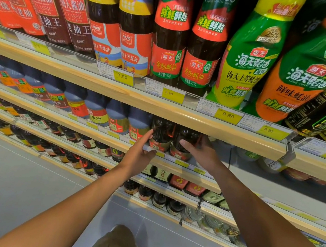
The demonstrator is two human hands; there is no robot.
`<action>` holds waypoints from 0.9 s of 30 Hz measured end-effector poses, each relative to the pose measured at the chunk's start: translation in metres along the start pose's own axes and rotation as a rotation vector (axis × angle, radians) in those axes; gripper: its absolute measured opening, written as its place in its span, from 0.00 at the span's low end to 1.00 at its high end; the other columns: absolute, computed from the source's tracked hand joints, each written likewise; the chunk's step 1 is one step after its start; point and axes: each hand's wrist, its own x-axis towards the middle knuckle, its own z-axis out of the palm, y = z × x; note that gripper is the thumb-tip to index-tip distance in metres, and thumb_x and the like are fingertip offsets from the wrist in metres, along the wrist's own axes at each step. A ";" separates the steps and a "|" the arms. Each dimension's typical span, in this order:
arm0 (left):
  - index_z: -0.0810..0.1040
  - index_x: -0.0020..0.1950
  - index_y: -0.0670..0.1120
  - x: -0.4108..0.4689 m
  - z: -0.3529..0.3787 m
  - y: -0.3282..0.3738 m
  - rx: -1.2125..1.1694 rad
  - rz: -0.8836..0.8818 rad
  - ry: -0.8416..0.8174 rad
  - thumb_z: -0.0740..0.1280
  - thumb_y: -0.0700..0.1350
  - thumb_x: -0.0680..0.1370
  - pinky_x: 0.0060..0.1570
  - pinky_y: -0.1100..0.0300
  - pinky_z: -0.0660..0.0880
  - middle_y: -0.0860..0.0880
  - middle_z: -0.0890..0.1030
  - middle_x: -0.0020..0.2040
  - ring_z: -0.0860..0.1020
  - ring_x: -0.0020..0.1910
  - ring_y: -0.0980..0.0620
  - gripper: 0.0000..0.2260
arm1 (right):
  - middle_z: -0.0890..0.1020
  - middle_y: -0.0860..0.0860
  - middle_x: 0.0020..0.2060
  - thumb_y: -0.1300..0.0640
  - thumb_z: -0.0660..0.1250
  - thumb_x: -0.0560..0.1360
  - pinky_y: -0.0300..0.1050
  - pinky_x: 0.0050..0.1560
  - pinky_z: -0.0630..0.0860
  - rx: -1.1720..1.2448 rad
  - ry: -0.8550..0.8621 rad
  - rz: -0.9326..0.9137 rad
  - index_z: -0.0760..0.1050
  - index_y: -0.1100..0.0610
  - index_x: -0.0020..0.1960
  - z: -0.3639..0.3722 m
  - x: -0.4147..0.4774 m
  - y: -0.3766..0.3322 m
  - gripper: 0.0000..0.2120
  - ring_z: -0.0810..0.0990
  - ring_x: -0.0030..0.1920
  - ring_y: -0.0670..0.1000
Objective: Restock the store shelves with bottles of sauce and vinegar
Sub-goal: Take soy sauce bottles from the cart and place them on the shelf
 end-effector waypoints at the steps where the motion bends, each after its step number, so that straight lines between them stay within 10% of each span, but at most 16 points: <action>1: 0.60 0.81 0.61 0.000 -0.001 0.001 0.020 -0.003 -0.004 0.67 0.37 0.83 0.59 0.47 0.74 0.59 0.67 0.74 0.82 0.52 0.50 0.32 | 0.74 0.49 0.73 0.26 0.69 0.67 0.49 0.67 0.71 0.008 -0.007 0.017 0.64 0.39 0.75 0.000 -0.001 0.000 0.41 0.73 0.71 0.55; 4: 0.58 0.82 0.60 -0.002 -0.003 0.006 0.157 0.014 -0.005 0.68 0.42 0.83 0.48 0.60 0.77 0.61 0.68 0.72 0.80 0.43 0.59 0.32 | 0.82 0.49 0.64 0.30 0.71 0.69 0.45 0.57 0.71 0.037 -0.026 0.092 0.74 0.32 0.49 0.003 -0.003 -0.004 0.13 0.78 0.58 0.51; 6: 0.57 0.82 0.59 -0.005 -0.005 0.011 0.201 0.027 0.005 0.68 0.45 0.83 0.39 0.69 0.75 0.61 0.69 0.71 0.77 0.39 0.65 0.31 | 0.83 0.46 0.55 0.31 0.72 0.70 0.44 0.54 0.71 0.052 -0.015 0.076 0.73 0.34 0.43 0.003 -0.008 -0.008 0.11 0.78 0.50 0.47; 10: 0.59 0.83 0.55 -0.015 -0.004 0.017 0.211 0.100 0.018 0.67 0.43 0.83 0.30 0.69 0.71 0.56 0.69 0.74 0.70 0.26 0.63 0.30 | 0.81 0.33 0.42 0.36 0.74 0.73 0.32 0.44 0.74 0.054 0.016 -0.047 0.74 0.36 0.52 -0.005 -0.021 -0.009 0.13 0.80 0.43 0.37; 13: 0.61 0.82 0.54 -0.026 -0.001 0.025 0.224 0.135 0.024 0.66 0.40 0.83 0.27 0.67 0.68 0.53 0.70 0.75 0.67 0.24 0.61 0.30 | 0.85 0.39 0.50 0.41 0.74 0.74 0.34 0.50 0.75 0.016 0.040 -0.169 0.74 0.43 0.64 -0.009 -0.035 -0.011 0.21 0.82 0.53 0.40; 16: 0.63 0.81 0.56 -0.039 0.002 0.035 0.299 0.161 0.035 0.67 0.41 0.83 0.36 0.73 0.73 0.52 0.68 0.76 0.71 0.36 0.65 0.29 | 0.81 0.35 0.51 0.42 0.75 0.74 0.37 0.54 0.72 -0.019 0.093 -0.236 0.74 0.39 0.55 -0.014 -0.050 -0.010 0.13 0.80 0.57 0.41; 19: 0.62 0.81 0.58 -0.057 0.004 0.043 0.363 0.168 0.028 0.67 0.45 0.83 0.43 0.67 0.76 0.52 0.66 0.78 0.77 0.43 0.60 0.28 | 0.71 0.28 0.54 0.38 0.74 0.73 0.32 0.57 0.67 0.002 0.166 -0.243 0.70 0.42 0.68 -0.018 -0.065 -0.005 0.26 0.72 0.56 0.33; 23: 0.61 0.82 0.54 -0.082 0.004 0.050 0.484 0.206 0.037 0.68 0.47 0.83 0.70 0.51 0.72 0.53 0.63 0.80 0.70 0.74 0.50 0.28 | 0.71 0.47 0.64 0.37 0.74 0.73 0.44 0.65 0.65 -0.039 0.239 -0.152 0.68 0.52 0.74 -0.013 -0.079 0.002 0.36 0.68 0.69 0.49; 27: 0.60 0.82 0.55 -0.099 -0.011 0.043 0.700 0.247 0.150 0.68 0.53 0.82 0.77 0.47 0.64 0.51 0.60 0.82 0.57 0.81 0.50 0.30 | 0.72 0.52 0.69 0.41 0.74 0.73 0.48 0.68 0.67 -0.156 0.292 -0.291 0.69 0.56 0.74 0.004 -0.092 -0.002 0.35 0.68 0.71 0.54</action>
